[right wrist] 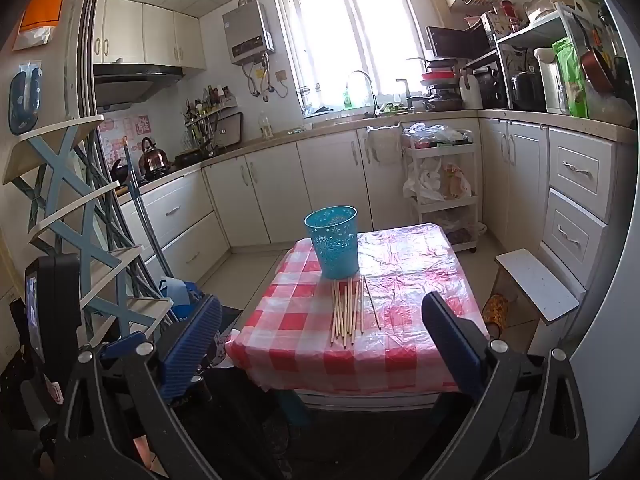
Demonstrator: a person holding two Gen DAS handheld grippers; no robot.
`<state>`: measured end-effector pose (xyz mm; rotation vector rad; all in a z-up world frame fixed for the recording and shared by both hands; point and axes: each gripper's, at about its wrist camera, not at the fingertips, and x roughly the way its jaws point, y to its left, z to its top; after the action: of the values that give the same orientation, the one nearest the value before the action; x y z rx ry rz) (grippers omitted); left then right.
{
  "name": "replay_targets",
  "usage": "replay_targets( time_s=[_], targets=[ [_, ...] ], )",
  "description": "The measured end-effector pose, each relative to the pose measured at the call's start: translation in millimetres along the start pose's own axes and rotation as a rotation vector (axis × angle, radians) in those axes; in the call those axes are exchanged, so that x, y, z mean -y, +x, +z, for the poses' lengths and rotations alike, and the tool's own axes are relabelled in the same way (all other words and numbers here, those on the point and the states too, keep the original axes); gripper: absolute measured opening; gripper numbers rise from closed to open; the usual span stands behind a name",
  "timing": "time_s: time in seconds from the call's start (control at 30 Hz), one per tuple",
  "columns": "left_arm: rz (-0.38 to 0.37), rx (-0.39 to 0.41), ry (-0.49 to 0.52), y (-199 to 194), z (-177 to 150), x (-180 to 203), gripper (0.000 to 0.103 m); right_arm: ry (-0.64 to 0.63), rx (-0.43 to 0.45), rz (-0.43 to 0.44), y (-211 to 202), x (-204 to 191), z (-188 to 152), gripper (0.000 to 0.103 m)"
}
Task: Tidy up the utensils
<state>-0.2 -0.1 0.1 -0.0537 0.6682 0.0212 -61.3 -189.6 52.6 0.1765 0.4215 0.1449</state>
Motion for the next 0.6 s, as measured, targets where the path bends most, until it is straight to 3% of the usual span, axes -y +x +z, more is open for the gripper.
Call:
replay_targets(
  time_s=[0.6],
  targets=[
    [-0.001,-0.01,-0.004,0.2,-0.1,0.4,0.094,0.006,-0.01,0.0,1.1,1.1,-1.0,0.096]
  ],
)
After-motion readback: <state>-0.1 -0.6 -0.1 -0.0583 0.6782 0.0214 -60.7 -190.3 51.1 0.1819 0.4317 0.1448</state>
